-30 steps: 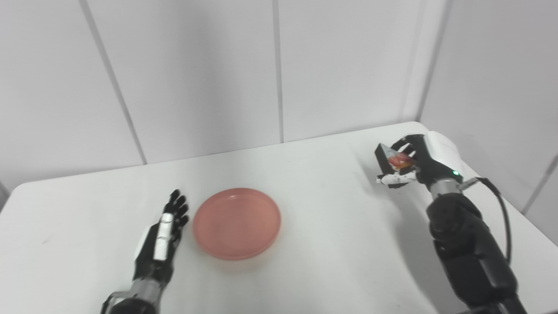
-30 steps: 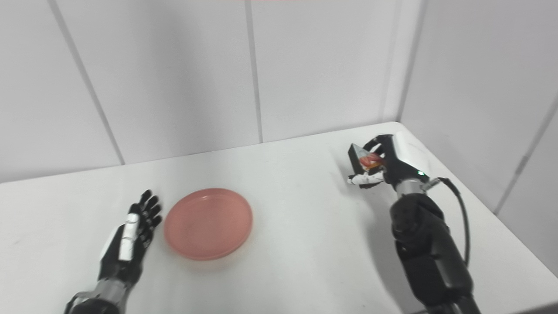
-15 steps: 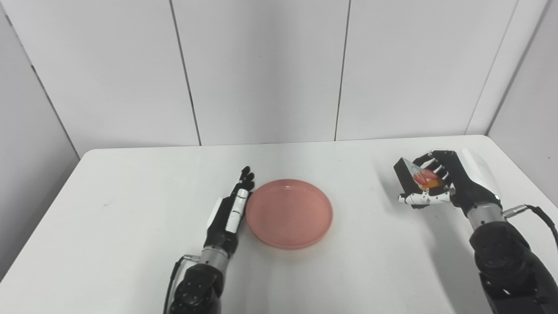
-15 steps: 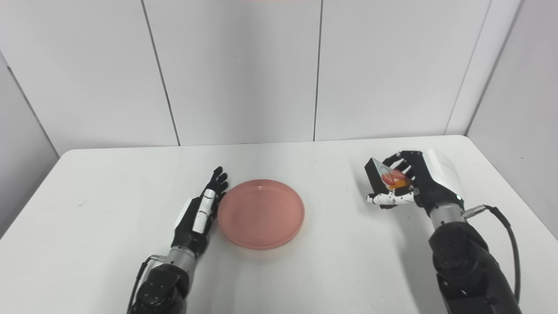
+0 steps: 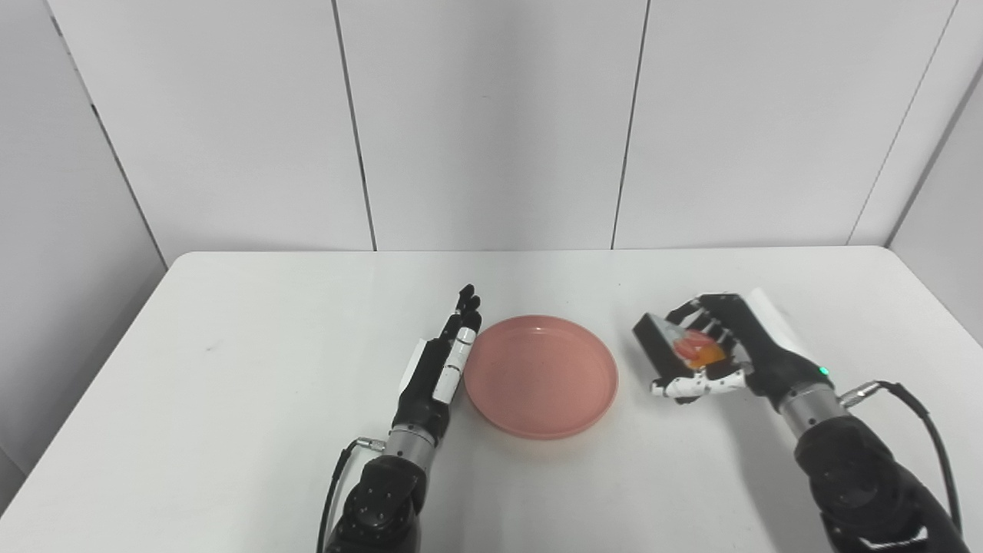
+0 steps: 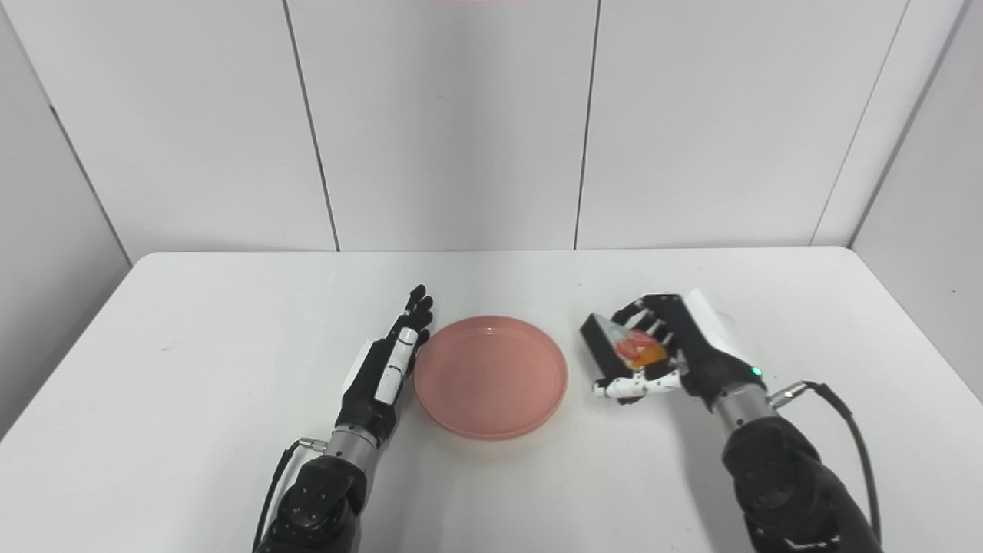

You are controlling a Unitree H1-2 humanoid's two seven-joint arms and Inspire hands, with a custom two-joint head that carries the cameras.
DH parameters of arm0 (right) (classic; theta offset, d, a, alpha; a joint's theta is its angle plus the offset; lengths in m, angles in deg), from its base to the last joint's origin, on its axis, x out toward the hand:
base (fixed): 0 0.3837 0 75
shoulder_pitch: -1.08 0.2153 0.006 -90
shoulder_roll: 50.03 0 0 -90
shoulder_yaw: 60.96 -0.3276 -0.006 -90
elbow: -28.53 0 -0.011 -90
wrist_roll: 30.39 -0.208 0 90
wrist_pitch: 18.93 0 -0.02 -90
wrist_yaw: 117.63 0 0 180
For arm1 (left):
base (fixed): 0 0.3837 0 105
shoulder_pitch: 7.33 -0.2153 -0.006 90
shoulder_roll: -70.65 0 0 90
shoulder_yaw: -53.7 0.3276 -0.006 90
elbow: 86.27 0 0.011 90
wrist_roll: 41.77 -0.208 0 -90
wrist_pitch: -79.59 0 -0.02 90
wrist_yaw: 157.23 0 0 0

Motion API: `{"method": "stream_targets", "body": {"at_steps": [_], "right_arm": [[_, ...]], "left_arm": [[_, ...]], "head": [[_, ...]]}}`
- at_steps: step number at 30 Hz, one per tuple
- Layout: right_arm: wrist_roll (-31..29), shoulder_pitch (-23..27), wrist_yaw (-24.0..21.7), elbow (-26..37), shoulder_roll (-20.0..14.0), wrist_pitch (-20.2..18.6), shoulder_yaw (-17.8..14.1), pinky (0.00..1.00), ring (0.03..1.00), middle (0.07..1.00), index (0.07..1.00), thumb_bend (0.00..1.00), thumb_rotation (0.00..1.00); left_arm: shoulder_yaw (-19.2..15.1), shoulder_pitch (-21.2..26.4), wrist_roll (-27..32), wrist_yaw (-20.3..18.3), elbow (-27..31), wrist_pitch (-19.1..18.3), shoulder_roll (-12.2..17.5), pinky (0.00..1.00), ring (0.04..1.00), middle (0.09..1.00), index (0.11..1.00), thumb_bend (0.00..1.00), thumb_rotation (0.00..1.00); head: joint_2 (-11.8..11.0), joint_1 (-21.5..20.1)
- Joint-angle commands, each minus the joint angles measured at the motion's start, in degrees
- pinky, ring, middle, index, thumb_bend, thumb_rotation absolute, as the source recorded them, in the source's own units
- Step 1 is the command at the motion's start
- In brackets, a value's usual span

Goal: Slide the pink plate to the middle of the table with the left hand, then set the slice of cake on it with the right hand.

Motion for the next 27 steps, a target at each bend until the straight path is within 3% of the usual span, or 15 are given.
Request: {"method": "stream_targets", "body": {"at_steps": [1, 5, 7, 12, 23, 27], "right_arm": [[1.0, 3.8, -0.2, 1.7, 0.6, 2.3, 1.1, 0.27, 0.358, 0.463, 0.54, 0.51, 0.0], [1.1, 5.6, -1.2, 0.9, 3.2, 0.8, 3.1, 0.23, 0.341, 0.451, 0.544, 0.5, 0.0], [2.5, 7.3, -0.4, -2.3, 4.6, 2.2, 4.7, 0.19, 0.327, 0.443, 0.54, 0.5, 0.0], [3.8, 10.0, 0.5, -8.1, 6.8, 4.7, 7.2, 0.14, 0.404, 0.492, 0.485, 0.52, 0.0], [8.7, 13.5, 4.7, -18.1, 9.5, 10.6, 11.7, 0.16, 0.406, 0.497, 0.483, 0.52, 0.0], [9.3, 14.4, 5.0, -21.3, 9.9, 11.5, 12.7, 0.15, 0.408, 0.497, 0.483, 0.52, 0.0]], "left_arm": [[0.3, -0.8, 0.1, 0.5, -0.6, 1.2, -0.9, 1.0, 1.0, 1.0, 1.0, 0.63, 1.0], [0.7, -0.9, -0.4, 0.3, -0.3, 1.1, -0.6, 1.0, 1.0, 1.0, 1.0, 0.62, 1.0], [0.7, -0.8, -0.5, 0.7, -0.3, 1.1, -0.6, 1.0, 1.0, 1.0, 1.0, 0.62, 1.0], [0.9, -0.8, -1.6, 1.8, -0.4, 1.1, -0.5, 1.0, 1.0, 1.0, 1.0, 0.64, 1.0], [1.9, -1.9, -3.8, 2.2, 2.9, -2.0, 0.1, 1.0, 1.0, 1.0, 1.0, 0.64, 1.0], [1.8, -1.8, -4.7, 3.7, 2.3, -1.3, -0.4, 1.0, 1.0, 1.0, 1.0, 0.66, 1.0]], "head": [[0.0, -0.4], [0.0, -1.0], [0.0, -1.4], [0.1, -1.6], [0.4, -2.1], [0.6, -2.2]]}}
